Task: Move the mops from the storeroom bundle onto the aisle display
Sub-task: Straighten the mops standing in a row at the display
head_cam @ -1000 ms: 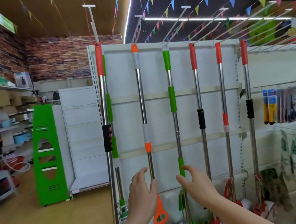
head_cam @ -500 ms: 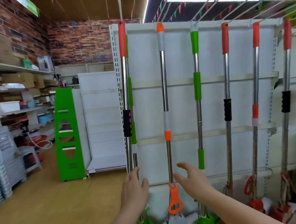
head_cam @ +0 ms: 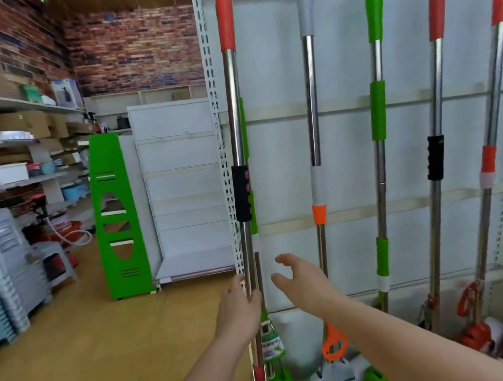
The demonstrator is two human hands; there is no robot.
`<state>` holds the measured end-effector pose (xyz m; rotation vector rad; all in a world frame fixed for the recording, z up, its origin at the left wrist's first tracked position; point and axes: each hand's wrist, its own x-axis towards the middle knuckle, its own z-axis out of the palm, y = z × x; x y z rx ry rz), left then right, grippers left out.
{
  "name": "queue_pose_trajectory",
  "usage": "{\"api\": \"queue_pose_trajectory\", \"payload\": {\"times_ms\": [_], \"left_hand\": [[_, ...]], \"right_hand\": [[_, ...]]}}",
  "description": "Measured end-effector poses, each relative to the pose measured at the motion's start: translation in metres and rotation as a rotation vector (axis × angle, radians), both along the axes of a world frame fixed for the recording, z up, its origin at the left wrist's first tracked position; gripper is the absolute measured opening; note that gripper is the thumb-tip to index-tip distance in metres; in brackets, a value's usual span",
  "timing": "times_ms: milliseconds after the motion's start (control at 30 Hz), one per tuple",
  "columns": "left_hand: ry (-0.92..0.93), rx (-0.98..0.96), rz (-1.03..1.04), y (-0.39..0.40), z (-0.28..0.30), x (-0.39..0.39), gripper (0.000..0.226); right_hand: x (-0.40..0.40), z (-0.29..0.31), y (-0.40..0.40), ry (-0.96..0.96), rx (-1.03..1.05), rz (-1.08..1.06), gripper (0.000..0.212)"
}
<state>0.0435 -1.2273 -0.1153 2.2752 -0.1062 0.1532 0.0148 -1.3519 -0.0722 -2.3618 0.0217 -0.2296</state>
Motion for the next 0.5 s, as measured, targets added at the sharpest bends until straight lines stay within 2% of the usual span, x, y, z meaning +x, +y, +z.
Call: {"api": "queue_pose_trajectory", "payload": {"times_ms": [167, 500], "left_hand": [[-0.035, 0.004, -0.047, 0.011, 0.014, 0.045, 0.053], [0.001, -0.037, -0.074, -0.003, 0.027, 0.082, 0.056]], "right_hand": [[0.039, 0.012, 0.021, -0.023, 0.023, -0.034, 0.047], [0.080, 0.020, 0.025, -0.004, 0.066, -0.047, 0.049]]}}
